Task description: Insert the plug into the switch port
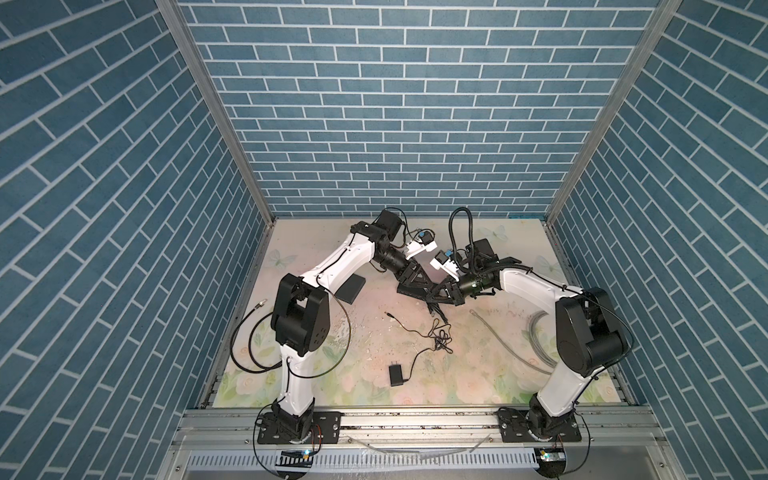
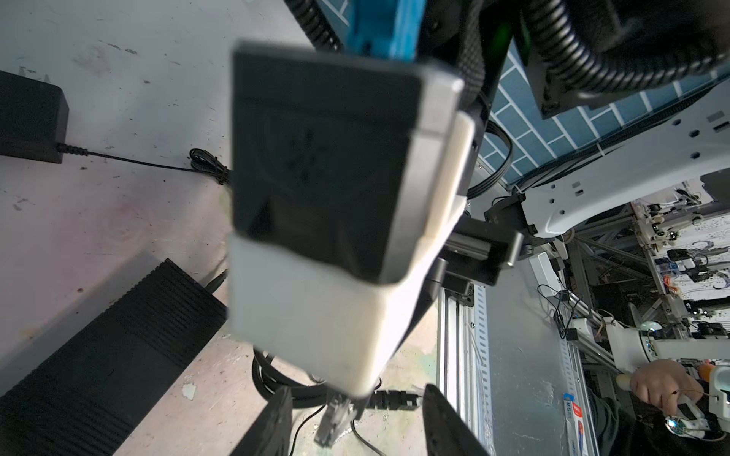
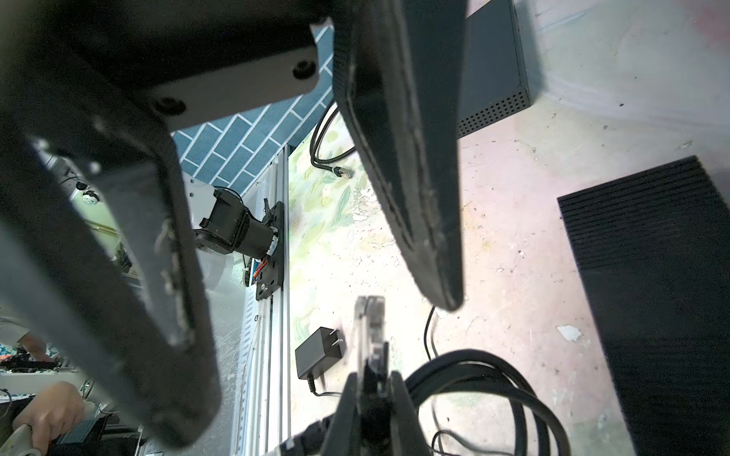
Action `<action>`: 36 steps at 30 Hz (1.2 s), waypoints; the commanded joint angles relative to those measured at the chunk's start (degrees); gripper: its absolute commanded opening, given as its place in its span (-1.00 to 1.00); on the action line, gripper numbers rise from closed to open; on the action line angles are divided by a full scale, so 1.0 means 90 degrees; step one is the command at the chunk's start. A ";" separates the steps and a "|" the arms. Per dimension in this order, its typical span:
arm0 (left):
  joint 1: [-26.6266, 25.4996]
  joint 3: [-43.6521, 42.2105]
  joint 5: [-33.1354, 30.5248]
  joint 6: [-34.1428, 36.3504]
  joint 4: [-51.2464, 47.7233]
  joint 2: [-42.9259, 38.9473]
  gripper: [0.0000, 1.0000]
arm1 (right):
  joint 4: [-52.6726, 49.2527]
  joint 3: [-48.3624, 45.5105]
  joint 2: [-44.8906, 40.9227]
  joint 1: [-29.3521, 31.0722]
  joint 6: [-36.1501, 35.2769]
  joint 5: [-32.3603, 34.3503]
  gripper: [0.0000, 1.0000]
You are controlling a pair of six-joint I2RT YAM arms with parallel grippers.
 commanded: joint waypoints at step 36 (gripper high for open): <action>0.0248 -0.1869 -0.1244 -0.5055 0.3951 -0.0076 -0.88 | 0.2902 -0.1711 -0.1839 0.0266 0.0646 0.4613 -0.18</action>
